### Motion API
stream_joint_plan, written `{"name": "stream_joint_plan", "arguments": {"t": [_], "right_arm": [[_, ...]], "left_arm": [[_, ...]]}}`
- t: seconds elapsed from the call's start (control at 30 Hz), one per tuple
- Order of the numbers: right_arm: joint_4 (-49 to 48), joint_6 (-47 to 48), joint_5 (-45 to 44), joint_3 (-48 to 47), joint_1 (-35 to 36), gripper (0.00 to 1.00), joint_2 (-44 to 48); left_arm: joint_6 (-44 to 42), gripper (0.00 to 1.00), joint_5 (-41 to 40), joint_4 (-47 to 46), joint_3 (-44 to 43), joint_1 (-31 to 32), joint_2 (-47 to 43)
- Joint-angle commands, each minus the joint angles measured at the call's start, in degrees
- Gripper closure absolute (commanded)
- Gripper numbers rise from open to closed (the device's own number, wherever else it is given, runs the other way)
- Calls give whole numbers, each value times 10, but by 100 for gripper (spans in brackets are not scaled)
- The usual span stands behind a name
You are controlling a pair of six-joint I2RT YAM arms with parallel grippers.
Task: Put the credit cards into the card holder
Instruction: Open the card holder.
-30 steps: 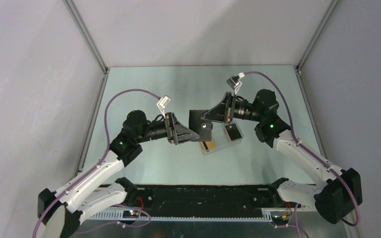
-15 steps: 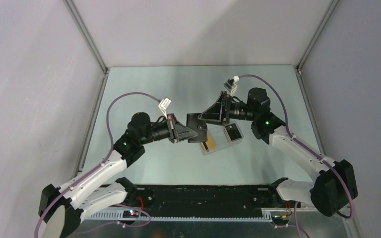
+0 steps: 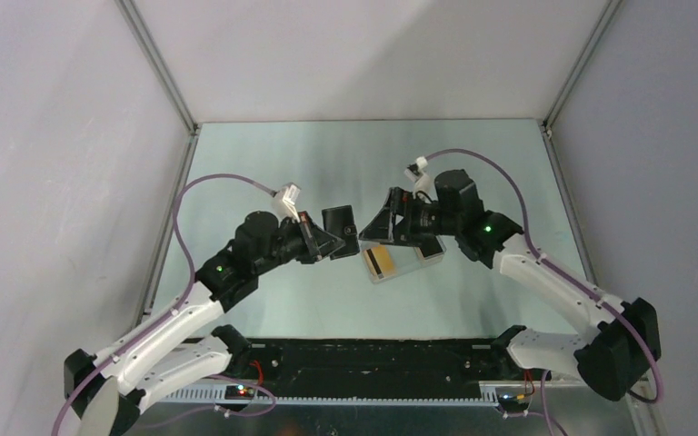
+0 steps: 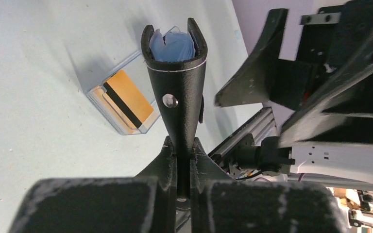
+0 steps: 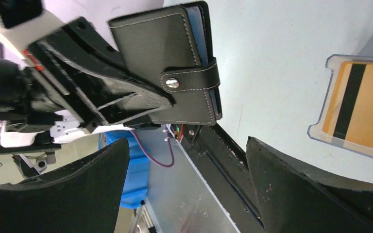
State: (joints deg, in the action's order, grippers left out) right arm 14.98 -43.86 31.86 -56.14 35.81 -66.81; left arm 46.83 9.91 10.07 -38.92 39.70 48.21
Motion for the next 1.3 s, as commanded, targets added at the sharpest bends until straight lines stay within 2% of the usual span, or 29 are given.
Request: {"name": "stream_joint_plan", "arguments": {"t": [0.0, 0.23, 0.43, 0.57, 0.7, 0.8, 0.9, 1.0, 1.27], "right_arm": [[-38, -3, 5, -25, 27, 10, -37], [-59, -2, 28, -56, 38, 22, -94], [-46, 10, 38, -66, 44, 23, -105], [-14, 33, 28, -73, 48, 29, -114], [2, 49, 31, -74, 49, 31, -120], [-7, 53, 36, -74, 49, 43, -125], [-9, 49, 27, -74, 44, 47, -125], [7, 57, -12, -75, 43, 53, -117], [137, 115, -198, -109, 66, 52, -101]], "left_arm": [[-25, 100, -23, 8, -39, 14, -8], [-26, 100, -11, 8, -47, 40, 16], [-25, 100, -9, 8, -47, 59, 36], [-24, 100, -16, 9, -50, 64, 32], [-22, 100, -19, 9, -52, 64, 24], [-31, 100, 0, 8, -57, 65, 21], [-42, 100, 13, 9, -58, 65, 16], [-43, 100, 13, 9, -51, 64, 8], [-37, 100, 10, 9, -33, 65, -5]]}}
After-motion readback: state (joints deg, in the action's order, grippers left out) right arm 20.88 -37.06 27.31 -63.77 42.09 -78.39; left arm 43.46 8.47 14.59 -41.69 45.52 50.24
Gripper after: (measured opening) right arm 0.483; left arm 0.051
